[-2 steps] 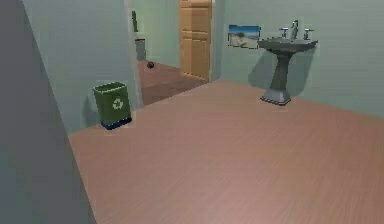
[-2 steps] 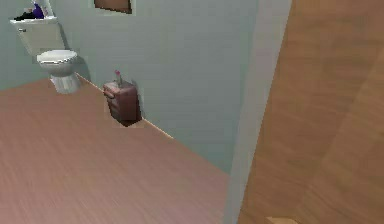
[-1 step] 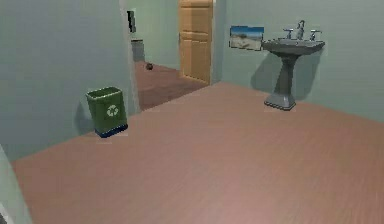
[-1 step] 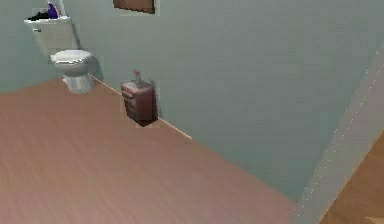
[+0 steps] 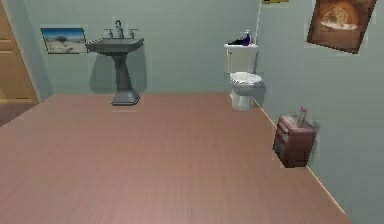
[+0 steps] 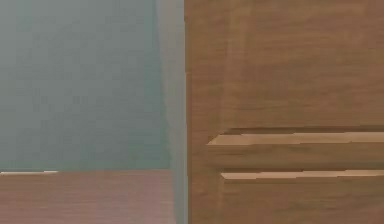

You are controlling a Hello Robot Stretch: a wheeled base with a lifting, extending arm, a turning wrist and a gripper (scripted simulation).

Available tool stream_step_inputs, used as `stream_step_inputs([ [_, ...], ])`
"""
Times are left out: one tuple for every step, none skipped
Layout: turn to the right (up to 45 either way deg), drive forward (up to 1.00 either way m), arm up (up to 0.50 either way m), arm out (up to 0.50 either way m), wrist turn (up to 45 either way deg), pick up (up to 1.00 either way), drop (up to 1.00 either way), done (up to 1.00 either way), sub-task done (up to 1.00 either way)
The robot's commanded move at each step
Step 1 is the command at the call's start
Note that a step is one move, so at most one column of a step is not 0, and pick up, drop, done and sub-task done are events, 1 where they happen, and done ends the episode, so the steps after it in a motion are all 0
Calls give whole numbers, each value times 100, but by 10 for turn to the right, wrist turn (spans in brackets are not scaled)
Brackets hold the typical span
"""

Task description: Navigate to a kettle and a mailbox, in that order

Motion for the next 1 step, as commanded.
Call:
stream_step_inputs([
  [210,0,0,0,0,0,0,0,0],
])
